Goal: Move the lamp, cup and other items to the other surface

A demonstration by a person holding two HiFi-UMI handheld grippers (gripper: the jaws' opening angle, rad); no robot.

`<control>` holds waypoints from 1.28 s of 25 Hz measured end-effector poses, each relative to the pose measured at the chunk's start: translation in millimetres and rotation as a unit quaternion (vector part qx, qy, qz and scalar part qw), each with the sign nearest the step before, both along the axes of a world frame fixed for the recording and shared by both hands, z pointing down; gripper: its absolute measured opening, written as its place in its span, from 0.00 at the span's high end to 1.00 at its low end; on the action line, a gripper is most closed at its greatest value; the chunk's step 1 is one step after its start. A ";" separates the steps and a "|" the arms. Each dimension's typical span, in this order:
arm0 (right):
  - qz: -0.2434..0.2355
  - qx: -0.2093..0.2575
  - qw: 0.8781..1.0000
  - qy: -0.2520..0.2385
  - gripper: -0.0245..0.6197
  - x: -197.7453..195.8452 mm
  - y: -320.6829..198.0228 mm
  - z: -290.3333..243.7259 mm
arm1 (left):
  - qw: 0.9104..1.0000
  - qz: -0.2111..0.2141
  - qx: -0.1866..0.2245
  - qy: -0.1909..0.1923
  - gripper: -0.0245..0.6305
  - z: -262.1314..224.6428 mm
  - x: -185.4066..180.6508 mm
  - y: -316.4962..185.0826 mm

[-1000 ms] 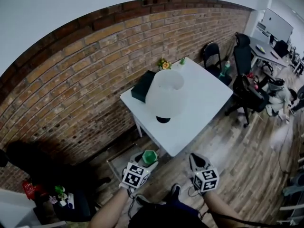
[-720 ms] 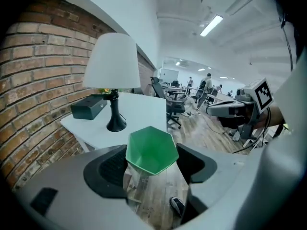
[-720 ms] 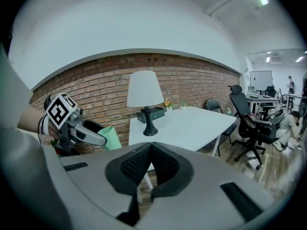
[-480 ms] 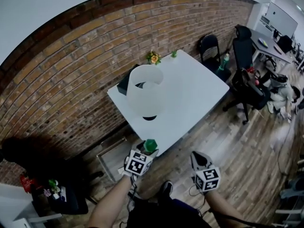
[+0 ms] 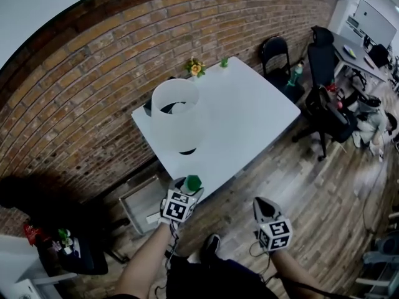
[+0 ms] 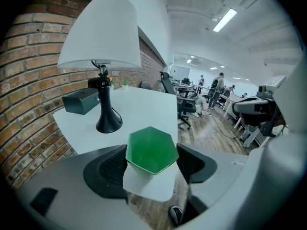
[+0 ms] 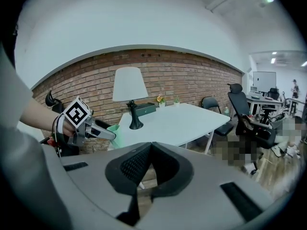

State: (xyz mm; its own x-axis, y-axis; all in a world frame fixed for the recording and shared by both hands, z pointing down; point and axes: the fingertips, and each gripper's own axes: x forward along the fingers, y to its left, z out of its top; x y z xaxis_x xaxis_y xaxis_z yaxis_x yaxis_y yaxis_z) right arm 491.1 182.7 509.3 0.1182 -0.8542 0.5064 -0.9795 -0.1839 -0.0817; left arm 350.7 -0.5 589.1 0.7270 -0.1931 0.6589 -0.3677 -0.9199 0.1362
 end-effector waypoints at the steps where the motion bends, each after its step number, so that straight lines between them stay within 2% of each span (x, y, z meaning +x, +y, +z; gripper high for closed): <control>1: -0.002 -0.002 1.000 0.001 0.95 2.3 -0.1 1.1 | 1.000 -0.002 -0.001 0.000 0.48 2.9 1.7 0.1; 7: -0.011 -0.004 1.000 0.002 0.95 7.0 -6.4 9.6 | 1.000 -0.007 0.013 0.007 0.48 5.3 9.6 -2.6; 9: -0.015 -0.001 1.000 0.000 0.95 3.4 -10.7 8.9 | 1.000 -0.010 0.016 0.011 0.44 4.4 7.5 -3.6; 16: -0.036 0.005 0.999 -0.011 0.95 -13.7 -24.0 16.8 | 0.998 -0.027 0.030 0.043 0.42 -19.1 -19.0 5.5; 21: -0.056 0.007 0.998 -0.014 0.95 -39.6 -46.2 24.2 | 0.995 -0.050 0.061 0.055 0.42 -38.9 -67.3 7.9; 25: -0.072 0.015 0.997 -0.006 0.95 -71.7 -63.1 17.2 | 0.992 -0.079 0.064 0.076 0.43 -51.7 -117.6 5.9; 28: -0.084 0.023 0.996 0.003 0.95 -102.1 -73.4 7.4 | 0.987 -0.112 0.063 0.098 0.44 -61.8 -162.6 4.3; 32: -0.087 0.037 0.995 0.014 0.95 -148.2 -90.7 -5.2 | 0.980 -0.152 0.063 0.112 0.51 -66.6 -236.6 -0.8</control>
State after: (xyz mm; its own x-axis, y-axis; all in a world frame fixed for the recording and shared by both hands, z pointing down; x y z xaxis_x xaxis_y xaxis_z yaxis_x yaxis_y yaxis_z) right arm 343.0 92.1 504.1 -0.0212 -0.8977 0.4401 -0.9981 -0.0061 -0.0605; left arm 114.1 -1.2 522.5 0.7470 -0.4927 0.4464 -0.6009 -0.7876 0.1362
